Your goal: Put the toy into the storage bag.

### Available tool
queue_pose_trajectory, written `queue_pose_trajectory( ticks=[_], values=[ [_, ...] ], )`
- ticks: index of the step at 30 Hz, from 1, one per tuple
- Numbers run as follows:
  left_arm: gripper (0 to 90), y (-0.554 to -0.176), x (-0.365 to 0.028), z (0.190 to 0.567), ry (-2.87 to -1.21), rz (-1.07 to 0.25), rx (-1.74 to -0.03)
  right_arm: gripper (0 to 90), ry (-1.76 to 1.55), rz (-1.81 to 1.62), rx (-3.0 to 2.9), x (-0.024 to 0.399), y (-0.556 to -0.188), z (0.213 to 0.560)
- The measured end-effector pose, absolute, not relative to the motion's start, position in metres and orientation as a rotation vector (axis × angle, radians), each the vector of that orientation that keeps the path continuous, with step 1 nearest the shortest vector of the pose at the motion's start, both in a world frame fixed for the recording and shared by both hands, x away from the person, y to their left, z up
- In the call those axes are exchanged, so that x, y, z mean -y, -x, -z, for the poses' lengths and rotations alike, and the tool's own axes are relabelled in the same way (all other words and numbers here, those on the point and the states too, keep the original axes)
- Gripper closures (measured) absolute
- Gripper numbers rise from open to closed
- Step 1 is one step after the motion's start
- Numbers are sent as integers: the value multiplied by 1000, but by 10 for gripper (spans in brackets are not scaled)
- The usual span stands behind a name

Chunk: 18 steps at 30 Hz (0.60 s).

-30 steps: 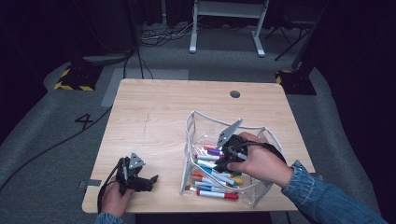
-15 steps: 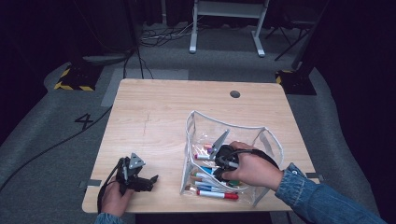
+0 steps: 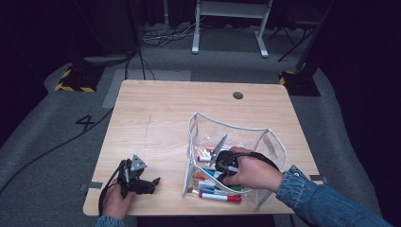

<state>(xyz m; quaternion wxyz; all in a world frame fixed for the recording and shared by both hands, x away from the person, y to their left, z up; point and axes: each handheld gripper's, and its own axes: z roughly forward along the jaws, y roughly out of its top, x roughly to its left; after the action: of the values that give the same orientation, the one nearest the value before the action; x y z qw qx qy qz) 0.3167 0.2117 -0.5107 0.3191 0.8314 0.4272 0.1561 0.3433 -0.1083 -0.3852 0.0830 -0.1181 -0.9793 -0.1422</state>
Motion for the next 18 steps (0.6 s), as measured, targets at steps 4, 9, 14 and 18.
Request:
queue_pose_trajectory(
  ticks=[4,9,14,18],
  values=[
    [0,-317,-212,511,-2186,-411,-1123,462,366,498,3013,109,-345,386],
    [0,-317,-212,511,-2188,-412,-1121,362,410,708,3080,116,-346,366],
    [0,-317,-212,511,-2188,-412,-1121,337,502,902,3093,129,-348,339],
    [0,-317,-212,511,-2188,-412,-1121,332,585,1013,3091,147,-349,321]
  ],
)
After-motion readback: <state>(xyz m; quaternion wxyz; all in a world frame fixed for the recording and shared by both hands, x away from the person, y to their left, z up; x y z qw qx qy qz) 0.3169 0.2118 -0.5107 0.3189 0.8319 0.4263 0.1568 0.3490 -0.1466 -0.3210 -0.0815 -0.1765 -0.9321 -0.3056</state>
